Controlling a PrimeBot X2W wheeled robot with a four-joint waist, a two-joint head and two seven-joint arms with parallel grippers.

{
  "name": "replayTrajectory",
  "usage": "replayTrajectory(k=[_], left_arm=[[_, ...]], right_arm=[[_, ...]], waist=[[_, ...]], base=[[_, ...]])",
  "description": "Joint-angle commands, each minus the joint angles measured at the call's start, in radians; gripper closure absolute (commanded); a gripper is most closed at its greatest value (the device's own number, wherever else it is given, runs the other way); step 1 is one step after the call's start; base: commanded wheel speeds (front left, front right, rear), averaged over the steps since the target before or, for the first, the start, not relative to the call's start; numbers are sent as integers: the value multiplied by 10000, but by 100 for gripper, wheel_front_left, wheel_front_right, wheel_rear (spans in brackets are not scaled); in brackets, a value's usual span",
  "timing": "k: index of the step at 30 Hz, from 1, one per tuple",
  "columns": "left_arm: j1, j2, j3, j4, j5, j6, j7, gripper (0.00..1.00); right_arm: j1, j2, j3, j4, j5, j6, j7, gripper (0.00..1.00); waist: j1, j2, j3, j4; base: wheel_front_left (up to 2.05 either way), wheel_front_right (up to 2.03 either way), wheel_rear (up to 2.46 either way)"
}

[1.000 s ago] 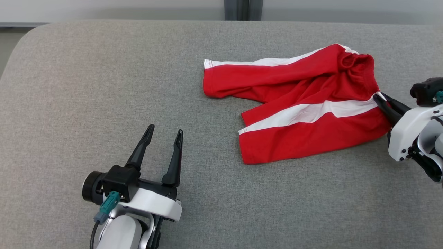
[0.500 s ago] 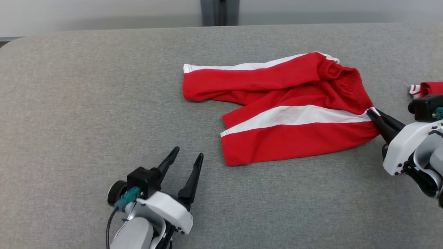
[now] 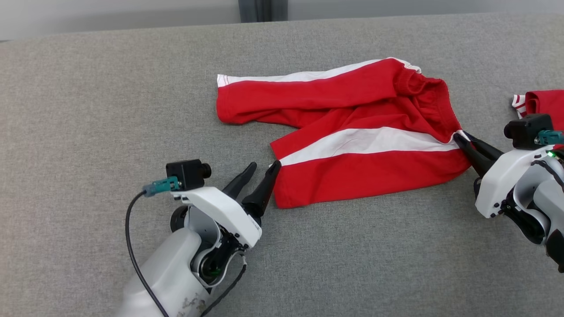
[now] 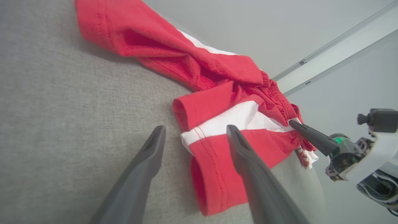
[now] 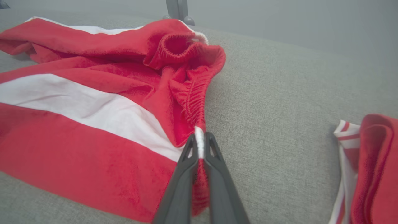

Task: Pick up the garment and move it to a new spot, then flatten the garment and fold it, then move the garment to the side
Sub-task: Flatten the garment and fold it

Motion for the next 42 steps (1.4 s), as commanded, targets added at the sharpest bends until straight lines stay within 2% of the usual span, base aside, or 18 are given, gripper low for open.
replayTrajectory(k=[1,7,13,23,36,37,38,39,41,42], left_arm=[[-160,72,-14,24,-26,-58,9,0],[-473,261,-641,180,-1197,-59,811,0],[-732,457,-1277,192,-1854,-60,1260,0],[-1066,701,-2018,-531,-2622,-61,865,0],[-1579,843,-2593,-138,-3226,-61,248,1],[-1620,826,-2607,-85,-3273,-61,185,31],[-1663,816,-2632,-48,-3318,-61,161,53],[-1690,805,-2670,-28,-3364,-61,117,71],[-1726,802,-2757,-9,-3455,-61,91,94],[-1748,805,-2796,-13,-3535,-61,94,100]], right_arm=[[-63,-5,15,41,-54,-5,-56,100],[-187,-31,56,59,-63,-5,-110,100],[-262,2,86,61,-98,-5,-129,100],[-350,4,100,138,-141,-5,-168,100],[-400,107,106,194,-314,-5,-187,100],[-402,118,106,197,-317,-5,-188,100],[-409,122,107,199,-332,-5,-189,100],[-409,126,107,198,-350,-5,-189,100],[-410,126,107,195,-379,-5,-193,100],[-417,127,107,198,-388,-5,-195,100]], waist=[[0,0,32,-12],[0,0,171,-32],[0,0,307,-22],[0,0,445,-21],[0,0,530,-82],[0,0,536,-85],[0,0,544,-86],[0,0,553,-87],[0,0,572,-88],[0,0,579,-90]], base=[[0,0,0],[0,0,0],[0,0,0],[0,0,0],[0,0,0],[0,0,0],[0,0,0],[0,0,0],[0,0,0],[0,0,0]])
